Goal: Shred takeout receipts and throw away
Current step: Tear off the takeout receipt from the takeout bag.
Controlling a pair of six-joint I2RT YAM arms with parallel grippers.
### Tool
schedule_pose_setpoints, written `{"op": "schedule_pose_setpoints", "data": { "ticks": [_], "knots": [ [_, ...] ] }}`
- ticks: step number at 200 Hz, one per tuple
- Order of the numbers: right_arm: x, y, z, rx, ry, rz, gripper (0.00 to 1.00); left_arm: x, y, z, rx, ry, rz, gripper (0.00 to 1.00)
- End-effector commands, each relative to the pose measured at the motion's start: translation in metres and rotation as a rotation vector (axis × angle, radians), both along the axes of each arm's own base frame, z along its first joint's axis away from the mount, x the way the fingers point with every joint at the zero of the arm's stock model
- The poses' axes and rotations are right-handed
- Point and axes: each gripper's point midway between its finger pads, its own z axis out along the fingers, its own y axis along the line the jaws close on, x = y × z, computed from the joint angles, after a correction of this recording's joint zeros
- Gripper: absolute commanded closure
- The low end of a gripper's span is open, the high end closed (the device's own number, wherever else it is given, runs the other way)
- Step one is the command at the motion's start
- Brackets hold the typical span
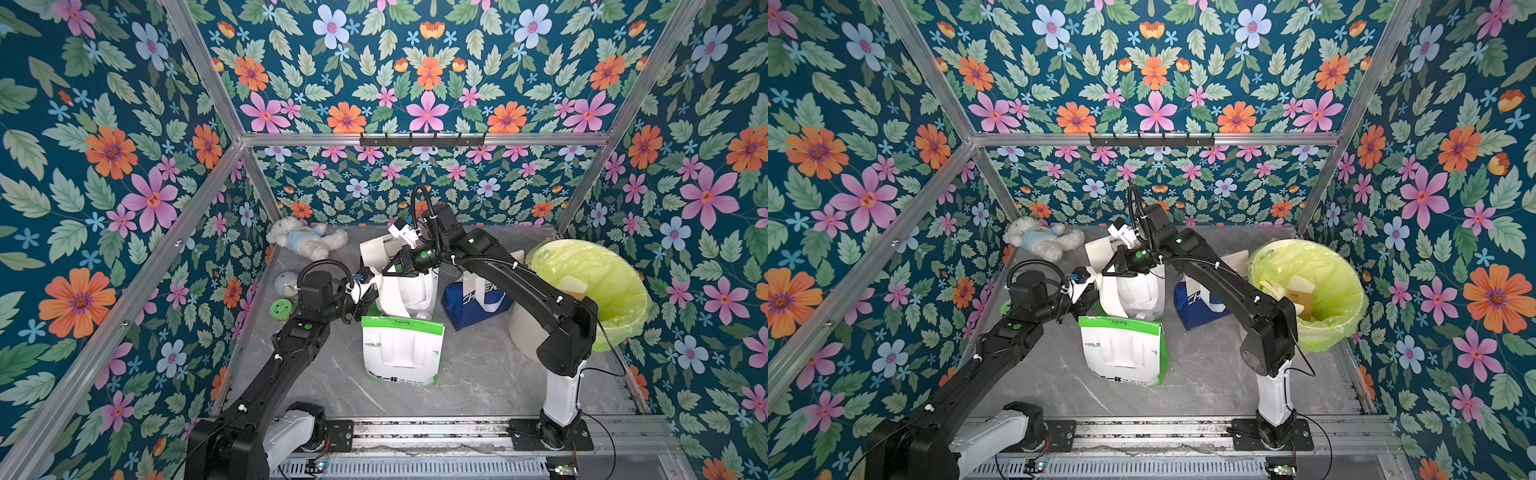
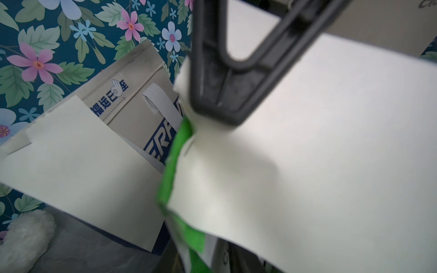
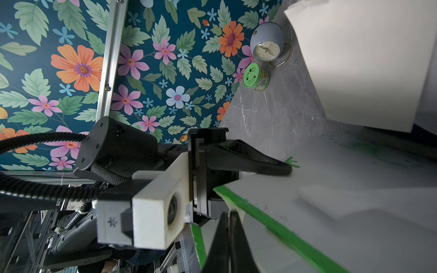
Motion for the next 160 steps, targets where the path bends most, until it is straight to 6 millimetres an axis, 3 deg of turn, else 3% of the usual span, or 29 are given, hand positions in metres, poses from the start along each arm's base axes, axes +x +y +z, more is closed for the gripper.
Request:
{"op": "schedule_pose_setpoints", "data": {
  "ticks": [1, 25, 44, 109, 160],
  "knots": [
    [-0.004, 0.000, 0.001, 0.007, 0.007, 0.031, 1.00, 0.002, 0.003, -0.003, 0.025, -0.021, 0.015, 0.77],
    [-0.004, 0.002, 0.000, 0.017, 0.026, 0.032, 1.00, 0.004, 0.003, -0.003, 0.003, -0.016, 0.026, 0.86],
    [-0.005, 0.004, -0.002, 0.029, 0.033, 0.030, 1.00, 0.008, 0.001, -0.003, -0.038, 0.006, 0.038, 1.00],
    [-0.021, 0.000, 0.016, 0.057, -0.047, 0.004, 1.00, 0.030, 0.002, -0.017, -0.071, 0.125, 0.110, 1.00],
    [-0.029, -0.028, 0.022, 0.002, -0.123, -0.080, 1.00, 0.038, 0.009, -0.015, -0.080, 0.130, 0.175, 1.00]
  ]
}}
